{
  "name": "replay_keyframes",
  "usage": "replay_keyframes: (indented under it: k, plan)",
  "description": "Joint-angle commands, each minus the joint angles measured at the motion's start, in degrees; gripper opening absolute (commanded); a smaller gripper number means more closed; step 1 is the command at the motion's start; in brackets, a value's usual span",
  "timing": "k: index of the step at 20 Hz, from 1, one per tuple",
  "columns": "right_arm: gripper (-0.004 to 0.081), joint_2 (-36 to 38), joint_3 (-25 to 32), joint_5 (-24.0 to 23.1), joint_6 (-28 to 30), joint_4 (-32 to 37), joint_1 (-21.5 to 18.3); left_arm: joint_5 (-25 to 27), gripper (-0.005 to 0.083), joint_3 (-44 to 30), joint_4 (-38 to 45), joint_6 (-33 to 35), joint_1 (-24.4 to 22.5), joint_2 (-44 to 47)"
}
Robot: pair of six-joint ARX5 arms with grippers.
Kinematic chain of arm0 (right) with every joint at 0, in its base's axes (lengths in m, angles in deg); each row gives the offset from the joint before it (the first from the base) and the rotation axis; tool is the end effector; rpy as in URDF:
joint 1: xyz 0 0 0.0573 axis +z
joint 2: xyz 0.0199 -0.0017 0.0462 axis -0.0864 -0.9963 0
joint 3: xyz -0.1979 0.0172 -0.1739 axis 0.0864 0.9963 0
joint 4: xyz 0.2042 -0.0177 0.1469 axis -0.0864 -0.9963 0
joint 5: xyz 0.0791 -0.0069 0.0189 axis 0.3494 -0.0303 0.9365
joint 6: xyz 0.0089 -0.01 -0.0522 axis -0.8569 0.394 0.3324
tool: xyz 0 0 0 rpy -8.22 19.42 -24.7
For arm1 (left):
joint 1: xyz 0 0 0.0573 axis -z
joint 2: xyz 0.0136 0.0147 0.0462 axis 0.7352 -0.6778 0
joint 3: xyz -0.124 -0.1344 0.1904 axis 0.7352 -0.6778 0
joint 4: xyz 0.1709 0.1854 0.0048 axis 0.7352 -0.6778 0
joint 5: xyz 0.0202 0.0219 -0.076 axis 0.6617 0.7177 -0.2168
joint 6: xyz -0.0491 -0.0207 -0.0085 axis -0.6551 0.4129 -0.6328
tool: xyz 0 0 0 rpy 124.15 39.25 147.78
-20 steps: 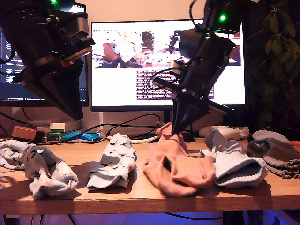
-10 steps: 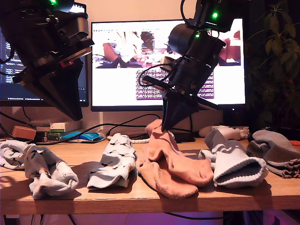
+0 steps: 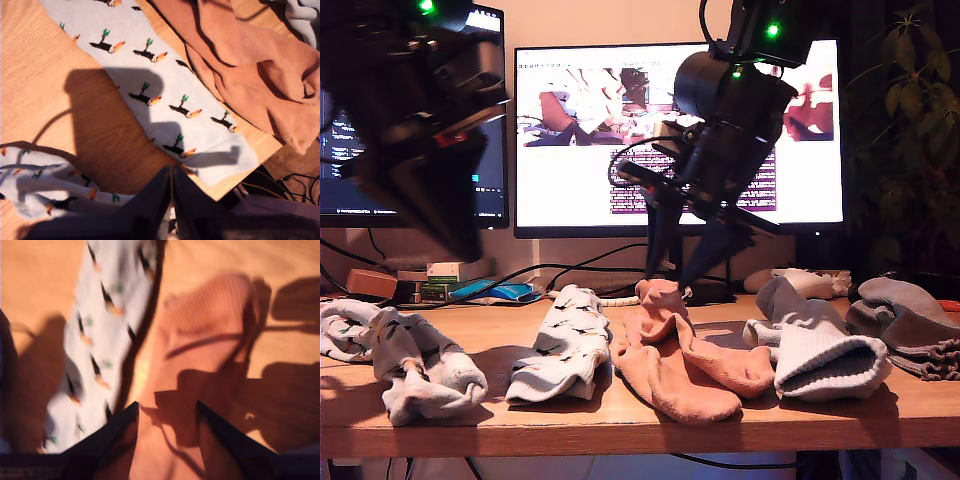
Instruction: Pair up the socks based on colour and pattern, by placing them on top of one another
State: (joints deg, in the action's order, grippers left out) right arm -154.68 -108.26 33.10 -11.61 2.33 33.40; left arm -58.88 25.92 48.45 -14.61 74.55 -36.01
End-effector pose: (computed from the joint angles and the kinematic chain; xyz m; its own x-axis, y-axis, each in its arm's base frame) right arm 0.3605 0.2036 0.2120 0.2453 0.4181 -0.8747 -0.4062 0.8635 0.2988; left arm 0.2426 -0.1300 0.2389 0.3087 -0.3402 -0.8883 0.5590 0.8205 -0.1200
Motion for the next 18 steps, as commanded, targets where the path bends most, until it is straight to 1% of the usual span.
replay_keyframes:
  k: [1,3,4,5,6,7,8,9,11,12,13,15,18]
  plan:
    - [0.0303,3.9,-0.1,0.0,1.6,-1.1,-0.5,-0.1,0.0033,-1.0,-0.2,0.6,-0.8,1.3]
    - [0.0235,6.3,-0.1,-0.2,2.9,-2.3,-0.8,-0.1,0.0021,-1.4,-0.7,1.6,-2.1,1.6]
    - [0.0184,7.4,-0.1,-0.2,3.1,-3.0,-0.9,-0.1,0.0021,-1.5,-1.3,0.0,-2.7,1.6]
    - [0.0104,9.0,-0.1,-0.9,3.1,-3.6,-1.2,-0.1,0.0021,-1.5,-2.1,-0.5,-3.3,1.6]
    - [0.0019,10.3,-0.1,-2.4,3.2,-4.2,-1.2,0.1,0.0022,-1.5,-3.0,-2.6,-3.9,1.6]
    - [-0.0013,11.6,-0.1,-3.3,3.5,-4.7,-1.3,0.5,0.0027,-1.5,-4.5,-7.1,-4.7,1.6]
    - [-0.0013,12.8,-0.1,-3.4,3.9,-5.3,-1.3,0.5,0.0064,-1.5,-6.1,-12.6,-5.3,1.6]
    - [-0.0013,14.0,-0.1,-3.5,4.3,-5.8,-1.5,0.7,0.0176,-1.5,-7.1,-12.9,-5.7,1.6]
    - [-0.0013,15.6,-0.1,-3.6,4.3,-6.3,-1.5,2.7,0.0542,-1.5,-7.0,-18.0,-6.1,1.6]
    - [-0.0013,16.2,-0.1,-3.6,4.5,-6.5,-1.5,4.0,0.0669,-1.5,-6.5,-18.0,-6.1,1.6]
    - [-0.0013,16.4,-0.1,-3.6,5.1,-6.5,-1.5,4.7,0.0727,-1.5,-5.9,-20.3,-6.1,1.4]
    - [-0.0013,16.4,-0.1,-3.6,5.3,-6.8,-1.5,7.1,0.0732,-1.5,-4.3,-23.4,-6.1,0.4]
    - [-0.0013,16.4,-0.1,-3.6,5.7,-6.5,-1.5,9.0,0.0732,-1.5,-3.8,-23.5,-6.2,-3.3]
